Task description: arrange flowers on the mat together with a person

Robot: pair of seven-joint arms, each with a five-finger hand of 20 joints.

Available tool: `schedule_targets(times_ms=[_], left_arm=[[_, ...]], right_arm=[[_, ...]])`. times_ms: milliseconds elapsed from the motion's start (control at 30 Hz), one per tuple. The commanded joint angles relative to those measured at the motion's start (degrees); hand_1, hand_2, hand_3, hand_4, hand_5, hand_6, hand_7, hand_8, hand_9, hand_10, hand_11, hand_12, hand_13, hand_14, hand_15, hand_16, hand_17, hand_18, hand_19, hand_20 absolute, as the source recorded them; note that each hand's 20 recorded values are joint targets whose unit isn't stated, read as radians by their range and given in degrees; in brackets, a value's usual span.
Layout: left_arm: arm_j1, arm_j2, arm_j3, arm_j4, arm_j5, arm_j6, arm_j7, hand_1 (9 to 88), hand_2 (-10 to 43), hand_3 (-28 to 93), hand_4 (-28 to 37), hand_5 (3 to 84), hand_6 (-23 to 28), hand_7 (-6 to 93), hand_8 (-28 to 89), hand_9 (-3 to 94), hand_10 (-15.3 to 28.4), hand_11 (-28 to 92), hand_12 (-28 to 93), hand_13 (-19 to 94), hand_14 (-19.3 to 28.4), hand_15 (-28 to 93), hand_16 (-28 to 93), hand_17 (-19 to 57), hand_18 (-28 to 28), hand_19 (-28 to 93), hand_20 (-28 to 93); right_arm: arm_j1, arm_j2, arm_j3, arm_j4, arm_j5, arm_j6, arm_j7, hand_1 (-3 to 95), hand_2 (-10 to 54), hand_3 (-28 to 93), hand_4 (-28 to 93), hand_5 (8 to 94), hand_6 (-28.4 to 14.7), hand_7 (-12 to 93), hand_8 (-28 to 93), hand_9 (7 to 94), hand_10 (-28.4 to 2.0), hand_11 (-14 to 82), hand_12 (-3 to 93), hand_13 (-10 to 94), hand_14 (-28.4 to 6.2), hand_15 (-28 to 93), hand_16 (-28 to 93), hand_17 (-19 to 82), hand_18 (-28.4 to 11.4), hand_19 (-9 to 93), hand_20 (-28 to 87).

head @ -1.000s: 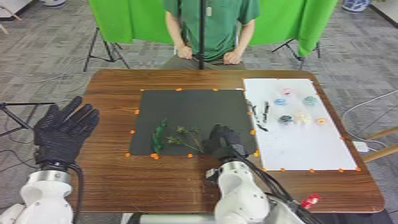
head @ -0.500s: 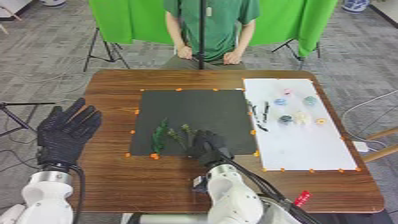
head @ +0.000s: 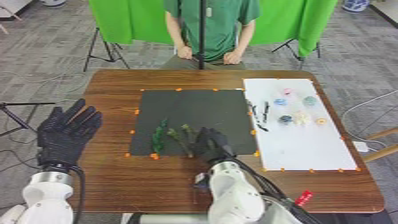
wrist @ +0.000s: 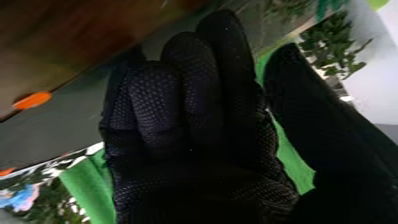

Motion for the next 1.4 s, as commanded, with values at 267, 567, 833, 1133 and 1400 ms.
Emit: schedule_targets(times_ms=[267,567,833,1133,1400], left_arm=[[2.34,-1.02,-2.02,-0.29,-0.79,-0.33,1.33,24.7,15.8,75,-28.3,50.9,8.4,15.5,-9,48.4,16.5,23,13,35,17.9,44,-5,-5.4,16.9,40,18],[3.99,-1.07,-4.03,-0.9,-1.46,-0.06,2.61,24.7,15.8,75,-28.3,50.7,8.7,15.4,-9,48.0,16.5,24,13,34,17.8,43,-6,-5.0,16.6,40,18],[4.42,-1.54,-4.99,-1.21,-2.4,0.29,3.83,24.3,15.7,75,-28.3,50.5,9.0,14.9,-9,47.7,16.7,24,13,35,17.6,43,-6,-4.9,16.5,40,18],[5.99,-2.43,-6.32,-1.8,-3.79,0.21,4.77,23.7,15.1,75,-28.3,51.2,9.3,13.4,-9,48.8,16.9,23,12,37,16.8,39,-7,-4.2,16.0,39,17],[6.47,-2.65,-6.68,-2.03,-3.73,0.9,4.99,23.5,15.1,75,-28.3,51.6,9.7,11.7,-9,49.2,16.9,21,11,36,15.7,33,-8,-3.3,15.0,38,15]], right_arm=[[-0.19,13.93,14.45,-5.73,8.41,18.32,2.12,26.0,10.6,73,-16,72.4,-6.1,24,-10,68.3,-21.1,36.1,29.2,49,-22.7,69,29,21,-27.9,81,8],[-12.95,22.63,35.28,-5.42,51.89,30.66,-34.85,22.0,11.5,76,-19,63.4,-6.3,25,-12,59.4,-21.1,23.0,22.4,42,-19.3,55,18,15,-22.2,70,6],[-26.78,18.34,57.57,-5.69,86.03,10.01,-48.27,18.7,12.5,77,-21,51.8,-5.5,20,-11,48.0,-19.0,12.1,18.2,31,-17.8,30,16,8,-18.8,50,9],[-30.86,16.02,63.19,-2.7,89.06,-0.74,-52.73,17.6,12.2,76,-20,44.9,-4.5,14,-9,42.3,-17.2,6.2,18.0,29,-16.4,17,20,7,-17.9,41,9],[-32.21,14.78,66.41,-2.17,87.06,-8.19,-55.22,16.5,10.8,75,-20,42.1,-3.5,11,-8,39.3,-14.9,4.0,17.7,29,-14.2,7,24,8,-16.7,34,11]])
